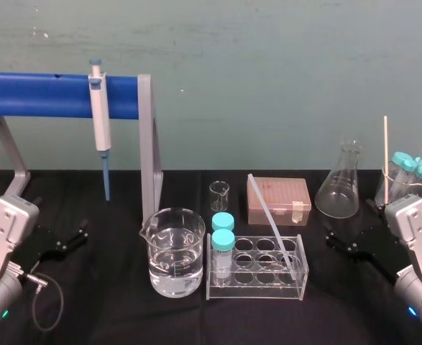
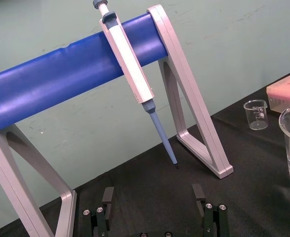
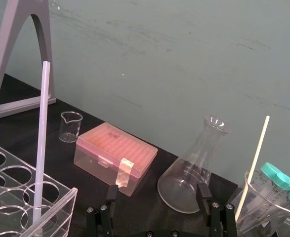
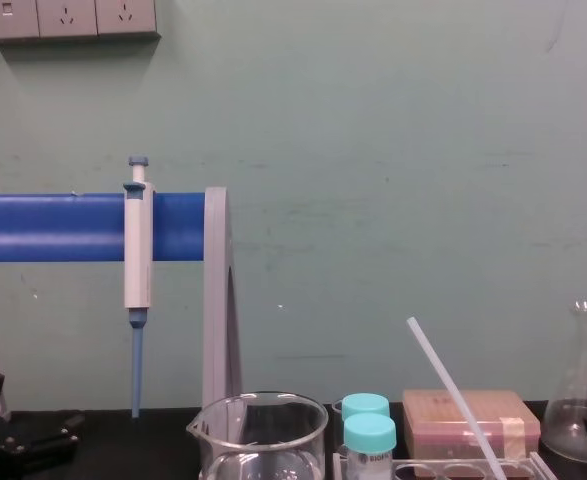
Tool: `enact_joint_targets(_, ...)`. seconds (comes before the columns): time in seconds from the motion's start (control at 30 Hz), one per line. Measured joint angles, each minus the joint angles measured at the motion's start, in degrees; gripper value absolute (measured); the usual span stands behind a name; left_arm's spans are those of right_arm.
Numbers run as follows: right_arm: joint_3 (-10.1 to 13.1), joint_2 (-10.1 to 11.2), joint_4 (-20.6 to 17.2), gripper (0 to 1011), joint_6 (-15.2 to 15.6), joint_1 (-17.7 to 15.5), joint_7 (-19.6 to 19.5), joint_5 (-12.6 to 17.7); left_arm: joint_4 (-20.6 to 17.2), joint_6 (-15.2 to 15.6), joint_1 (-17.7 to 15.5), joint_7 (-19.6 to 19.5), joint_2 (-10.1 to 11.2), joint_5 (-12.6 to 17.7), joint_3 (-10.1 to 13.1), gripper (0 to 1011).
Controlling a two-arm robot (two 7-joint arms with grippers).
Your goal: Pick up the stirring rod with one hand, then place it down.
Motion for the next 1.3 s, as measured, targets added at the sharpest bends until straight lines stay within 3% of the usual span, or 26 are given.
enact_joint_targets(1.3,0.00,0.00,0.00,1003,0.00,0.00,0.00,0.00,0.00,0.00,0.00,0.00,0.00,0.00,0.00,1000)
